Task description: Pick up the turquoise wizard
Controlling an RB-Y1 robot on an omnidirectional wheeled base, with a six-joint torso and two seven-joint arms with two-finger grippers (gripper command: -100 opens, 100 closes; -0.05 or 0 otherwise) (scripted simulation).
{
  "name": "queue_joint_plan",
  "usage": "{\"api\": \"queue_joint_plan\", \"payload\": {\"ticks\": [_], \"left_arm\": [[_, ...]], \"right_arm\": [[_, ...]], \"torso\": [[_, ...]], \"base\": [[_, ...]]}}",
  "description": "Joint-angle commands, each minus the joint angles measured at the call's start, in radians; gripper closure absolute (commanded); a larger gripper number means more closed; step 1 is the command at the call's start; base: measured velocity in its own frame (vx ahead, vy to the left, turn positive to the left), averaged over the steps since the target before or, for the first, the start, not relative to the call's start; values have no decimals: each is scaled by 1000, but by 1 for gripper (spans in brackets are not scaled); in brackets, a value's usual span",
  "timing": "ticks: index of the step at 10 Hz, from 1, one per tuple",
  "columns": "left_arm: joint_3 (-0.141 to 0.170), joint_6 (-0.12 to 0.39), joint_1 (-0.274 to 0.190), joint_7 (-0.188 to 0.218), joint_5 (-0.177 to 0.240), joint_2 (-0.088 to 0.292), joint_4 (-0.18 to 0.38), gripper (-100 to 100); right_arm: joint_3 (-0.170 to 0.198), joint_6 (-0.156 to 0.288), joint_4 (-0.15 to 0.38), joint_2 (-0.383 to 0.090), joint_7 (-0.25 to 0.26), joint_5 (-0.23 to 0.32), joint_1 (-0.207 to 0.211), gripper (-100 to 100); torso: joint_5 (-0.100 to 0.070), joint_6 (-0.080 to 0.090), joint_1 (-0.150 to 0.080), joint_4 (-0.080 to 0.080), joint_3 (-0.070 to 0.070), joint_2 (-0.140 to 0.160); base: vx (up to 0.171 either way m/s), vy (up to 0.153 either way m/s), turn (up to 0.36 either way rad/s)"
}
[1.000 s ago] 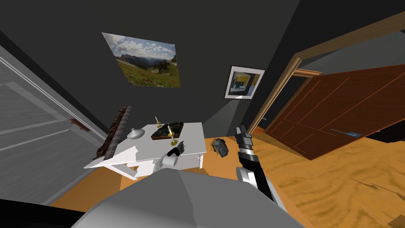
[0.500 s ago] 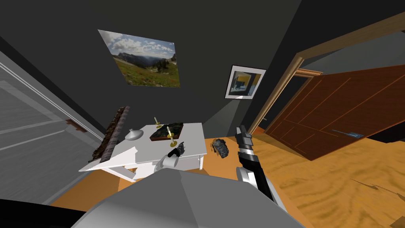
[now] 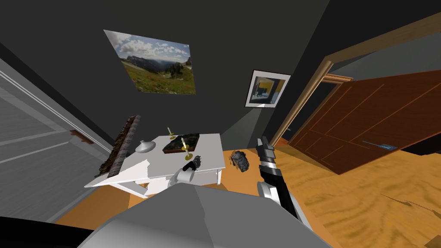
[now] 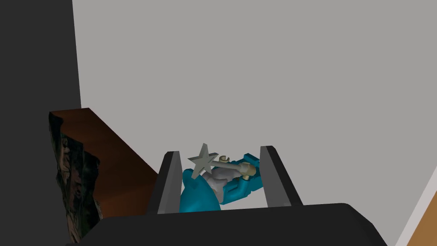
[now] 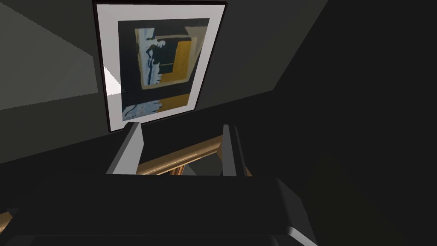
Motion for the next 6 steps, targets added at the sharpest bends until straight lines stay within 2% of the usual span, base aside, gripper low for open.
{"api": "queue_joint_plan", "payload": {"ticks": [1, 2, 3, 4, 5, 6], "left_arm": [[0, 0, 0, 0, 0, 0, 0, 100], [0, 0, 0, 0, 0, 0, 0, 0], [-4, 26, 7, 9, 5, 14, -33, 100], [-6, 37, 10, 12, 7, 19, -47, 100], [-5, 25, 7, 9, 5, 15, -36, 100], [-5, 28, 8, 10, 6, 16, -37, 0]], "right_arm": [[0, 0, 0, 0, 0, 0, 0, 0], [0, 0, 0, 0, 0, 0, 0, 0], [0, 0, 0, 0, 0, 0, 0, 0], [0, 0, 0, 0, 0, 0, 0, 0], [0, 0, 0, 0, 0, 0, 0, 0], [0, 0, 0, 0, 0, 0, 0, 0]], "torso": [[0, 0, 0, 0, 0, 0], [0, 0, 0, 0, 0, 0], [0, 0, 0, 0, 0, 0], [0, 0, -1, 0, 1, 3], [0, 0, -1, 0, 2, 4], [0, 0, -1, 0, 1, 3]], "base": [[0, 0, 0], [0, 0, 0], [-41, -18, 20], [-60, -16, 25], [-26, -5, 6], [-5, -1, 0]]}}
